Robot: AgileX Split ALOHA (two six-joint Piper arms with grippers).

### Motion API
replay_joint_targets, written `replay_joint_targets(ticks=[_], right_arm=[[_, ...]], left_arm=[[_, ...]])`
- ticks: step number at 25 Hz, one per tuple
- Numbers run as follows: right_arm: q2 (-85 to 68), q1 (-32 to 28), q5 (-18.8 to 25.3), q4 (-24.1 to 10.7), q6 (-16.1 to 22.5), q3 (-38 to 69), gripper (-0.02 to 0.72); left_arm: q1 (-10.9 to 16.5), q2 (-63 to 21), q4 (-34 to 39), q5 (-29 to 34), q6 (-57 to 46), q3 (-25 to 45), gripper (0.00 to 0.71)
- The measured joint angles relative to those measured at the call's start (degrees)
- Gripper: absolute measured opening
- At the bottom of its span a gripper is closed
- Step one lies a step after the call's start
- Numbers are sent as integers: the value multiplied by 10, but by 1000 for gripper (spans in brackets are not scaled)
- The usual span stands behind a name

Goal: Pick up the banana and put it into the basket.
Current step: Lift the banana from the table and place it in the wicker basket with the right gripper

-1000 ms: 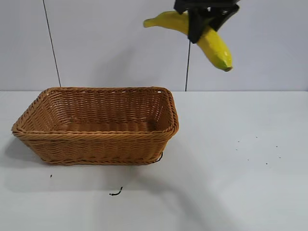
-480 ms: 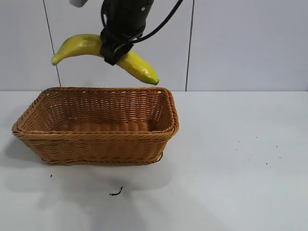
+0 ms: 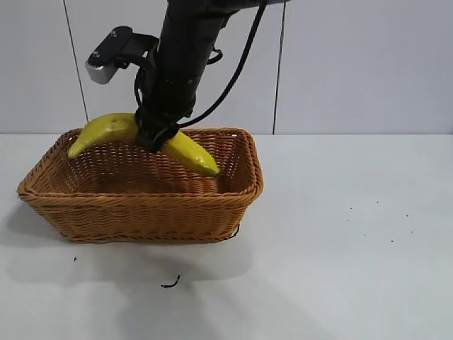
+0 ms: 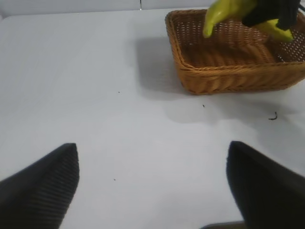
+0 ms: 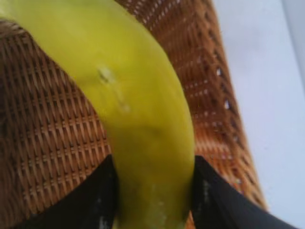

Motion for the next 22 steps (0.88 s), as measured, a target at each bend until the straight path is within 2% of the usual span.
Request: replay_joint_targets(ticks=[7,8,11,14,18,22], right_arm=[[0,0,4,0,2,0,297],[0,0,5,0,4,0,325],[-5,0,5,2,9,0,526],[-15,0,5,2,13,0,608],[-43,0,11,-2,17,0,626],[-83,-1,22,-20,49,-1,626]], left_arm=[[0,0,0,0,0,0,635],[0,0,0,0,0,0,635],[0,0,0,0,0,0,635],[0,0,0,0,0,0,635],[0,0,0,0,0,0,635],[0,0,0,0,0,0,635]])
